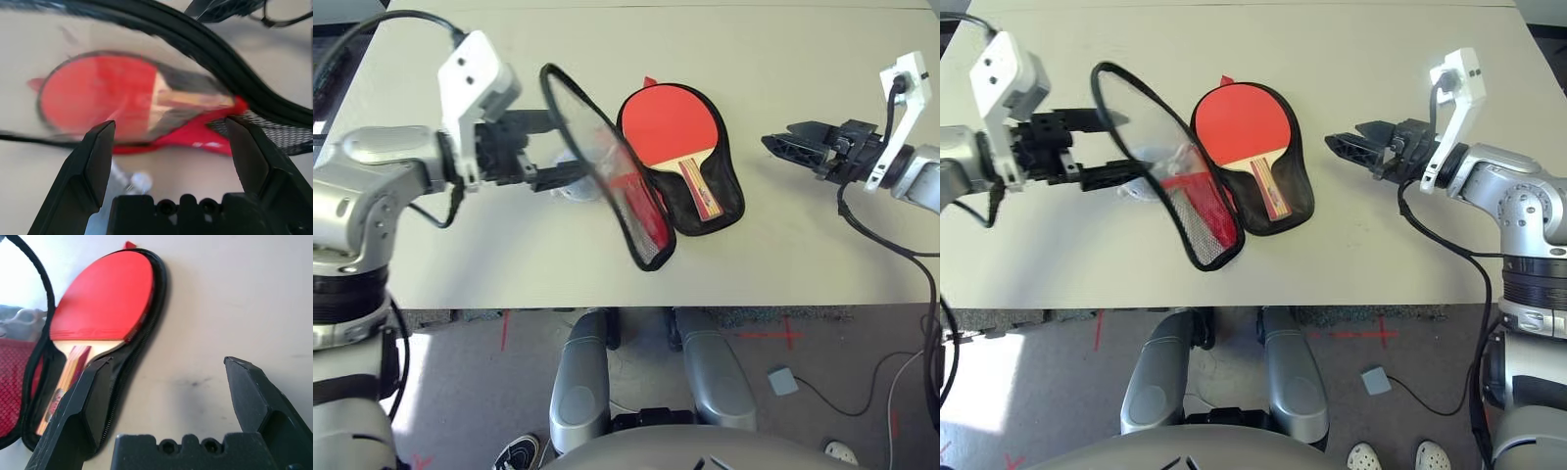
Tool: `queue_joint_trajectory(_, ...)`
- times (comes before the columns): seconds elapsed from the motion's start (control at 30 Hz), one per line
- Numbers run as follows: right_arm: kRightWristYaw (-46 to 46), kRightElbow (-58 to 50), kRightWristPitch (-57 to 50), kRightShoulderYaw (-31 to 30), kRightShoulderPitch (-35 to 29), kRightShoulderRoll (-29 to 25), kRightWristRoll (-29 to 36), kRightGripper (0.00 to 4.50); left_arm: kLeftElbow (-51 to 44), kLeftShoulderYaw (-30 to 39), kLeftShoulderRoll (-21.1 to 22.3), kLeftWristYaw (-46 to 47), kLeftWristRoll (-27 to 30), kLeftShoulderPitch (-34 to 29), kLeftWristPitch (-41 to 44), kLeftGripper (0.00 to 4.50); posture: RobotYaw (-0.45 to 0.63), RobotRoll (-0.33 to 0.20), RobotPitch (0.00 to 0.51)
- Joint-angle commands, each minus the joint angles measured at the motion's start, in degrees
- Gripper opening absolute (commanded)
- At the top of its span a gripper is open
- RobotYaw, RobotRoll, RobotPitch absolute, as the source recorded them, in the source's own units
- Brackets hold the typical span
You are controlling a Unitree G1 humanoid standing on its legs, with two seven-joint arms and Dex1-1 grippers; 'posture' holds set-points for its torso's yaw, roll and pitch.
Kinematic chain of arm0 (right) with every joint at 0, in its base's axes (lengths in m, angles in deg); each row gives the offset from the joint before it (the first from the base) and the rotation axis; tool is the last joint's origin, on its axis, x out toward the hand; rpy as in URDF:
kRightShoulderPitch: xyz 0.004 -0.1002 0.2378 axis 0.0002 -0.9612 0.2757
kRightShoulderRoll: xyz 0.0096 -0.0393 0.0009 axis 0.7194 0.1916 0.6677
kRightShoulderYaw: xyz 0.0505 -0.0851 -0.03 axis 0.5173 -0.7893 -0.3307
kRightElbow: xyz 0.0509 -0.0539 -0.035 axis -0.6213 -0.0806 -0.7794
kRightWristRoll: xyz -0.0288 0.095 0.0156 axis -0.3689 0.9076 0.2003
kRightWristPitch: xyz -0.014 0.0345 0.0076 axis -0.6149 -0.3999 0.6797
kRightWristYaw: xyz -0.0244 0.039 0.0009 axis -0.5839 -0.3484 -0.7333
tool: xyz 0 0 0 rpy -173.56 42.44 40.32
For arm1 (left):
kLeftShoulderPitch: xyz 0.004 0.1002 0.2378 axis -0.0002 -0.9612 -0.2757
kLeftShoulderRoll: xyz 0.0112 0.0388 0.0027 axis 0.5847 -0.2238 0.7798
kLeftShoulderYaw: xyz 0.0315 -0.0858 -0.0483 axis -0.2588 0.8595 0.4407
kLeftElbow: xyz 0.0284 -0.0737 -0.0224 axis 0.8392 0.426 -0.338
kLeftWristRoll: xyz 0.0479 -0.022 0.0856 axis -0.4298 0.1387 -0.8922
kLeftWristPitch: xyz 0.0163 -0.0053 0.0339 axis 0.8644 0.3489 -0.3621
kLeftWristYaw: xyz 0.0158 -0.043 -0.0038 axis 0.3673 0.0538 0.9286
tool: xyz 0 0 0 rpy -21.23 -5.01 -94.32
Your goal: Store the ping-pong paddle in its case and zip it.
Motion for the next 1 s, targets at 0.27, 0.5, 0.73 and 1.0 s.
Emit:
queue_joint_trajectory(0.27, 6.38, 0.01, -10.28, 3.48, 0.3, -2.16, 3.56, 4.47, -1.0, -10.87, -11.86, 9.29, -5.19, -5.28, -3.88, 4.5, -0.06, 0.0, 0.288)
queue_joint_trajectory(0.5, 6.9, -3.71, -17.14, 2.62, 1.06, 0.03, 6.29, 4.47, 0.89, -9.06, -8.35, 7.56, -6.95, -5.69, -6.08, 4.5, -0.07, 0.0, 0.292)
queue_joint_trajectory(0.73, 5.12, -4.75, -20.81, 0.73, 2.61, 4.54, 6.15, 4.47, 1.74, -7.54, -2.83, 4.46, -7.62, -6.55, -7.67, 4.5, -0.05, 0.0, 0.3)
queue_joint_trajectory(1.0, 2.78, -2.64, -21.55, -2.53, 4.49, 8.27, 3.31, 4.47, 0.06, -6.8, -2.19, 4.77, -7.32, -7.96, -7.51, 4.5, -0.03, 0.0, 0.307)
